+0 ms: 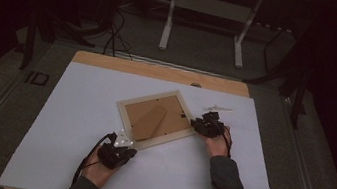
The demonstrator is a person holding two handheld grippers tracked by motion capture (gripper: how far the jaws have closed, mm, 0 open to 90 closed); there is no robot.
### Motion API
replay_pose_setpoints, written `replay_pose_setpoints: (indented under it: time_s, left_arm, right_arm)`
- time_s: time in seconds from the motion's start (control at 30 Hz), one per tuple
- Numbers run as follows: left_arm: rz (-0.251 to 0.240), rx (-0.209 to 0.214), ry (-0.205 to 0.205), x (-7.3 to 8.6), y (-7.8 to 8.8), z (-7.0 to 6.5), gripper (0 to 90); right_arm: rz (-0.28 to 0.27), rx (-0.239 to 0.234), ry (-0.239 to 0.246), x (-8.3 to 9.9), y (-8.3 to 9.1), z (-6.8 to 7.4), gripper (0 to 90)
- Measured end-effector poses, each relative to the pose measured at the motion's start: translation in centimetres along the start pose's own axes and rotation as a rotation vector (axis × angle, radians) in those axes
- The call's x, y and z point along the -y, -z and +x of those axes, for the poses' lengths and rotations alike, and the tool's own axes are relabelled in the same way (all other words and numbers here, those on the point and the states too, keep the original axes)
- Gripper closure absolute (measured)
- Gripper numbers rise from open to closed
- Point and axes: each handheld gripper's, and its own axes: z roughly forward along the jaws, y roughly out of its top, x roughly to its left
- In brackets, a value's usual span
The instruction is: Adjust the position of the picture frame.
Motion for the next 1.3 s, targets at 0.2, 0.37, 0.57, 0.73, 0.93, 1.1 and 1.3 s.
replay_pose_setpoints:
  time_s: [0.2, 0.37, 0.57, 0.73, 0.93, 1.1, 1.3]
  left_arm:
    - [-0.003, -0.006, 0.021, 0.1, 0.3, 0.5, 90.0]
    - [-0.012, -0.014, 0.040, 0.1, 0.7, 1.1, 90.0]
    - [-0.015, -0.033, 0.065, 0.2, 1.0, 1.9, 90.0]
    - [-0.010, -0.051, 0.085, 0.4, 1.3, 2.8, 90.0]
    - [-0.017, -0.048, 0.096, 0.4, 2.2, 3.2, 90.0]
    - [-0.030, -0.072, 0.082, 0.2, 3.2, 3.6, 90.0]
    - [-0.034, -0.097, 0.153, 0.5, 3.3, 6.1, 90.0]
  right_arm:
    - [0.017, 0.060, -0.033, 0.0, 0.2, -1.1, 88.7]
    - [0.053, 0.040, -0.015, 0.5, -0.1, -0.9, 89.5]
    - [0.079, 0.020, 0.008, 1.2, -0.4, -0.5, 89.6]
    - [0.093, 0.005, 0.036, 1.7, -0.2, 0.0, 89.6]
    - [0.099, -0.008, 0.056, 2.0, 0.1, 0.5, 89.7]
    - [0.097, -0.012, 0.054, 2.2, 0.3, 0.5, 89.7]
    - [0.096, -0.026, 0.052, 2.5, 0.5, 0.6, 89.7]
